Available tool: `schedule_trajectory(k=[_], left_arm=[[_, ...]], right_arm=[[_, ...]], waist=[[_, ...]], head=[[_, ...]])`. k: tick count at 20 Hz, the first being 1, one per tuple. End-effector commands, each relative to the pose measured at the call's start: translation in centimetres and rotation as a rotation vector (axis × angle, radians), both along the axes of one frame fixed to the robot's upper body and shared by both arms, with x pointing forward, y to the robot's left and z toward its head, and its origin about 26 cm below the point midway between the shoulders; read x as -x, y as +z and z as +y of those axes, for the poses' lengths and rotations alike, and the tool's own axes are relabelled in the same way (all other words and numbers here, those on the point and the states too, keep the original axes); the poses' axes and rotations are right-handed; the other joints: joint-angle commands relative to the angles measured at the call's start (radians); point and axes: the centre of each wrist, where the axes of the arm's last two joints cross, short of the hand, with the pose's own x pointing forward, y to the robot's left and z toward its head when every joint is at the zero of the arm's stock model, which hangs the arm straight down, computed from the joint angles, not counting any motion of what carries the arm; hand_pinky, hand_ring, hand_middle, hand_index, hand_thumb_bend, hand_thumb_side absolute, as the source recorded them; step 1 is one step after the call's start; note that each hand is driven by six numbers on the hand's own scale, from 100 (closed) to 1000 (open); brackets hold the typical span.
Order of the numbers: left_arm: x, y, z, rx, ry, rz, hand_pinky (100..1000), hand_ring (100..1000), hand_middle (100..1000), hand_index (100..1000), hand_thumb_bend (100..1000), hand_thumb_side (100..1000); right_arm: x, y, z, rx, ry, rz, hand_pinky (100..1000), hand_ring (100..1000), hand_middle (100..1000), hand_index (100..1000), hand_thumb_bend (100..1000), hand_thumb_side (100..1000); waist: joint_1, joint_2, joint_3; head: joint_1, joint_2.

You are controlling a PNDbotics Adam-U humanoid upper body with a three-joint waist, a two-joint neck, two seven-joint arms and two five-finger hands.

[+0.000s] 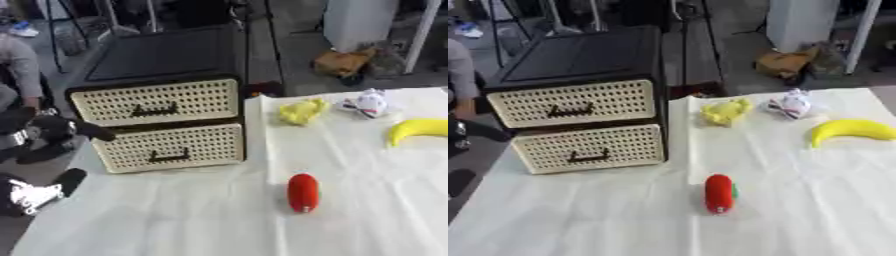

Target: Pick up objects from table and place into drawer.

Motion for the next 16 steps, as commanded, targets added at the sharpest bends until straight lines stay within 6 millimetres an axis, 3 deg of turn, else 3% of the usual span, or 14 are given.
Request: schedule_trajectory(k=[1,16], left_arm=[[-0.8,0.4,0.5,-0.011,0.001,0.022,100,100,100,921,100,582],[-4.3,-0.5,0.2,0.031,0.003,0.239,100,100,100,912,100,581]], right_arm=[[0.4,1.2,0.1,0.028,0.01,-0.031,635,787,748,872,100,1000],[0.3,1.7,0.5,0.014,0.033,-0.04,635,789,745,870,100,1000]], waist=[[-0.001,-0.012,-0.003],[0.009,0.008,-0.032]], head=[[0.007,-0.014],[0.019,-0.028]])
